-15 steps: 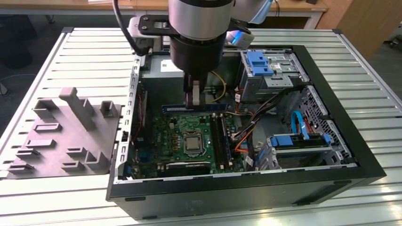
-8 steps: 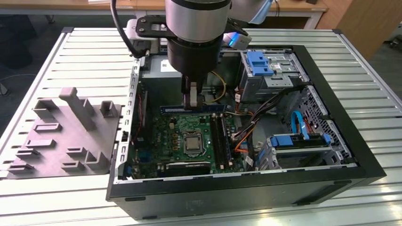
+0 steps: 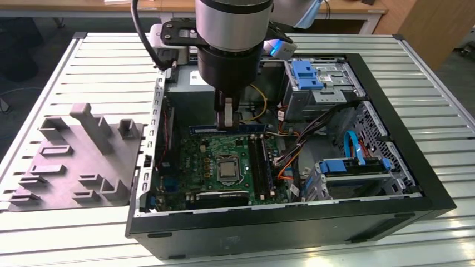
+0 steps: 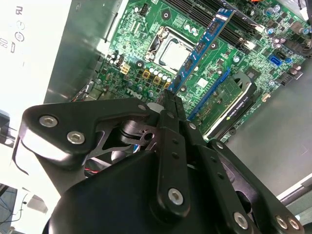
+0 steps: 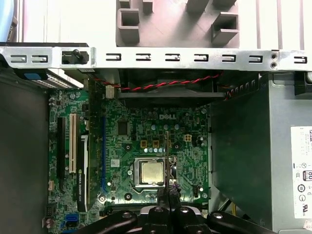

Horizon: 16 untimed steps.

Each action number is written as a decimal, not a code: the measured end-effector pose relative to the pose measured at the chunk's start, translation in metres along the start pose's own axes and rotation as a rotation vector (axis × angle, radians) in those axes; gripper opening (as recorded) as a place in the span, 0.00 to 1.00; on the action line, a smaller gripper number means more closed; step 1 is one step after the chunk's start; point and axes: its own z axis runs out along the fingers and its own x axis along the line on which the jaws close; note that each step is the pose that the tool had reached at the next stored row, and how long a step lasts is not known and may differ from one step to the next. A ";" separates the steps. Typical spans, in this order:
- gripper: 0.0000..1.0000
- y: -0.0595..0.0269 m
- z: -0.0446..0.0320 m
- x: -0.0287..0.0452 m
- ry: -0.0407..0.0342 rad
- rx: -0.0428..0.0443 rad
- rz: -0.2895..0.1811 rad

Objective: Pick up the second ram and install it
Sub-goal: 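Insert the second ram into the second slot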

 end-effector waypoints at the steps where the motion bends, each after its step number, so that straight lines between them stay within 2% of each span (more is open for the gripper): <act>1: 0.11 0.0000 0.0000 0.0000 0.0000 0.0000 0.000; 9: 0.11 -0.0001 0.0003 0.0000 -0.0005 0.0009 0.015; 16: 0.11 -0.0001 0.0008 0.0001 -0.0041 0.0056 0.095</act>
